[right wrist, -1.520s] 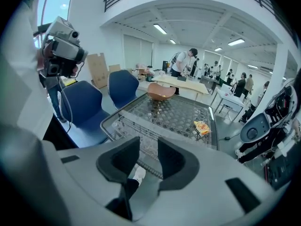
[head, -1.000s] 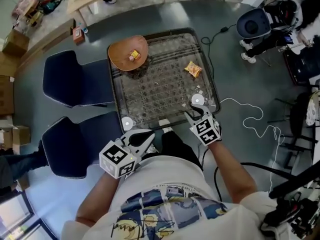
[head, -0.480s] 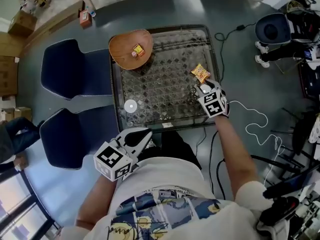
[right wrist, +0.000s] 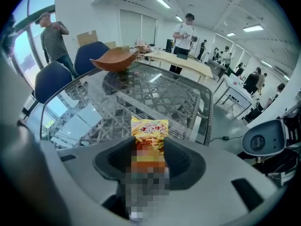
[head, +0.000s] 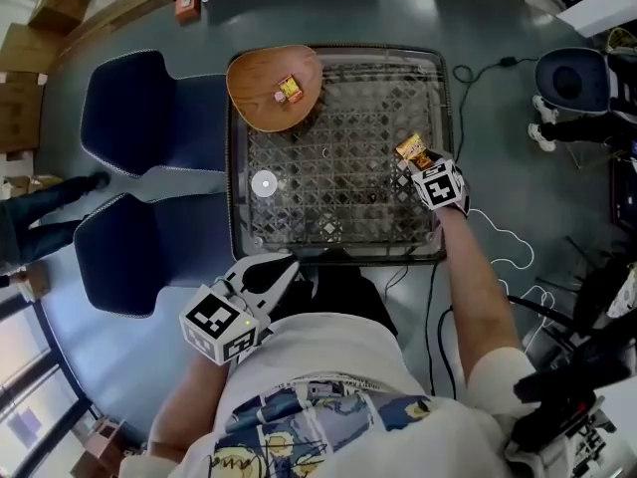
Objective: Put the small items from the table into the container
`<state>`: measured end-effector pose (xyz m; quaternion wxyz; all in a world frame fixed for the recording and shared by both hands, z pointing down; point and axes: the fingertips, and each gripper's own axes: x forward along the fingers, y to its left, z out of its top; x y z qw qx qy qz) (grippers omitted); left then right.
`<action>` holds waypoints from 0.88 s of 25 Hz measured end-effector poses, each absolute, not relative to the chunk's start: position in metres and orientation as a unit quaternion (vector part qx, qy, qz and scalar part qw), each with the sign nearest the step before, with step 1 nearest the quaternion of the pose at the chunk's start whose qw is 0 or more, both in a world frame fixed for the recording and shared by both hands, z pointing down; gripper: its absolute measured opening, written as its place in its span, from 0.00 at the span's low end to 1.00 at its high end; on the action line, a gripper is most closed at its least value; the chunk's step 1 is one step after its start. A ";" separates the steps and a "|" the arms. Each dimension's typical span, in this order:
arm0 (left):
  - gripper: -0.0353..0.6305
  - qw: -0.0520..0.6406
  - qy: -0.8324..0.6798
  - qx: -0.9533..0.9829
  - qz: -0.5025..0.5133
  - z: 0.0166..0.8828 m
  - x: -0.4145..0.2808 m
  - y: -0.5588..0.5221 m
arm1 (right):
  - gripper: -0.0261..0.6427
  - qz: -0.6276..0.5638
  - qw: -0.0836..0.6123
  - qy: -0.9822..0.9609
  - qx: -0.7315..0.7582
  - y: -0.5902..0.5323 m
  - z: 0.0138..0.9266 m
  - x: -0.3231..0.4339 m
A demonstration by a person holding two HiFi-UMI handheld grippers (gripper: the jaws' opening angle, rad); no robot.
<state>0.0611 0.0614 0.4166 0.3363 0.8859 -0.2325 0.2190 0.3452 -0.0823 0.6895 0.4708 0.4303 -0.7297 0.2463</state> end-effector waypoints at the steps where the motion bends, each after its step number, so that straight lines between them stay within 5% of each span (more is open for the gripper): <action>1: 0.07 0.338 -0.236 0.884 0.219 0.417 0.060 0.061 | 0.31 0.249 0.471 -0.731 0.427 -0.083 0.691 0.345; 11: 0.06 0.343 -0.251 0.881 0.206 0.420 0.054 0.050 | 0.19 0.249 0.471 -0.729 0.429 -0.088 0.690 0.343; 22: 0.06 0.344 -0.267 0.882 0.182 0.417 0.038 0.041 | 0.17 0.212 0.450 -0.769 0.401 -0.125 0.633 0.284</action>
